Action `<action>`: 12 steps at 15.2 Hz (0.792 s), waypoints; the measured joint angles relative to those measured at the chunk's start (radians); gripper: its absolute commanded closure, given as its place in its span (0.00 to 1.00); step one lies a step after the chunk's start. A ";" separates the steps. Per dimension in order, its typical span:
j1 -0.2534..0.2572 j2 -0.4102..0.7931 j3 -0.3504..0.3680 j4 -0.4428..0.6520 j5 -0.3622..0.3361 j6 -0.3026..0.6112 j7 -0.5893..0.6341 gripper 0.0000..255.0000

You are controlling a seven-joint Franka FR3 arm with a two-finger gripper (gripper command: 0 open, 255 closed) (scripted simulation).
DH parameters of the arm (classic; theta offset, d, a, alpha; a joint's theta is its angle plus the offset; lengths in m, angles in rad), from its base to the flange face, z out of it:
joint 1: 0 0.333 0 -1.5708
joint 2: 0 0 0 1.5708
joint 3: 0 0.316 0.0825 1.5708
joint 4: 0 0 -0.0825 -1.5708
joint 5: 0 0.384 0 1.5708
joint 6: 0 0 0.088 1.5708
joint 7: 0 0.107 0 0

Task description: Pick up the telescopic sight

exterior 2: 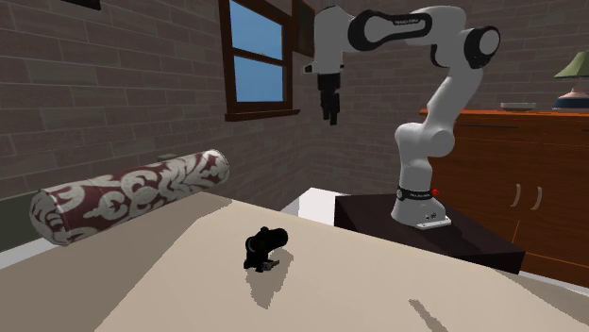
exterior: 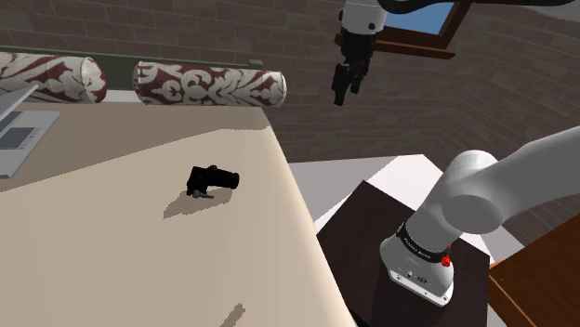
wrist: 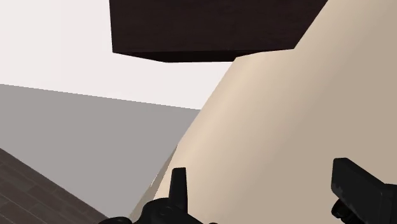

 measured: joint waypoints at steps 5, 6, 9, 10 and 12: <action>0.031 0.192 0.044 0.094 0.003 0.047 0.003 0.00; 0.038 0.237 0.055 0.117 0.004 0.059 0.008 0.00; 0.055 0.358 0.080 0.187 -0.003 0.078 0.011 0.00; 0.062 0.395 0.089 0.204 -0.006 0.089 0.015 0.00; 0.075 0.475 0.106 0.266 -0.013 0.085 0.018 0.00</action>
